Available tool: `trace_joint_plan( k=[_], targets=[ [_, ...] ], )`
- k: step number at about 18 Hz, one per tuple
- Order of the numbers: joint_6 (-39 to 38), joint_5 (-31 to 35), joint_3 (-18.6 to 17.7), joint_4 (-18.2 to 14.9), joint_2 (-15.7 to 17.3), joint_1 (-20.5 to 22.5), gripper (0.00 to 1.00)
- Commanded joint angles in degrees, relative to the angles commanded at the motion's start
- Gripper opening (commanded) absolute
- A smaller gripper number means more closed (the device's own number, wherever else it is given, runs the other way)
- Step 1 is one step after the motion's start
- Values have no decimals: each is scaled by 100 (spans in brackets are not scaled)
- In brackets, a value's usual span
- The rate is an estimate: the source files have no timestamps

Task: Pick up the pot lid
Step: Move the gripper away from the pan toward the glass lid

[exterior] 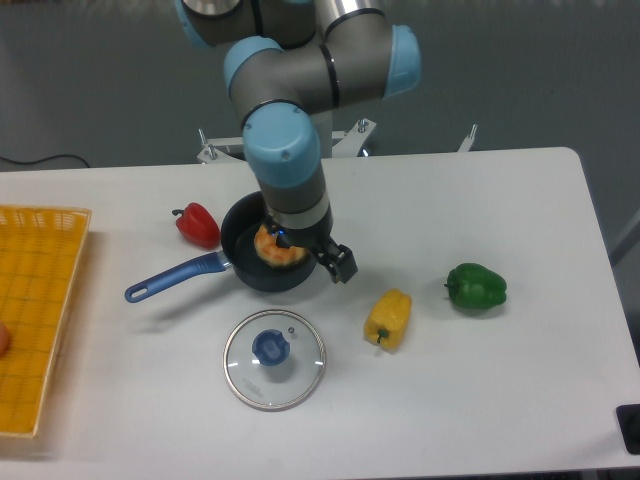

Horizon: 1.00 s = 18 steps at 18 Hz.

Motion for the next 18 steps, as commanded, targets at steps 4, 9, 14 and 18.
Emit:
trace_joint_plan(
  k=[4, 9, 14, 18],
  targets=[
    [70, -88, 9, 44, 0, 176, 100],
    [71, -370, -35, 114, 0, 361, 100],
    [0, -790, -158, 368, 17, 405, 100],
    [-262, -941, -255, 492, 0, 388, 100]
  ],
)
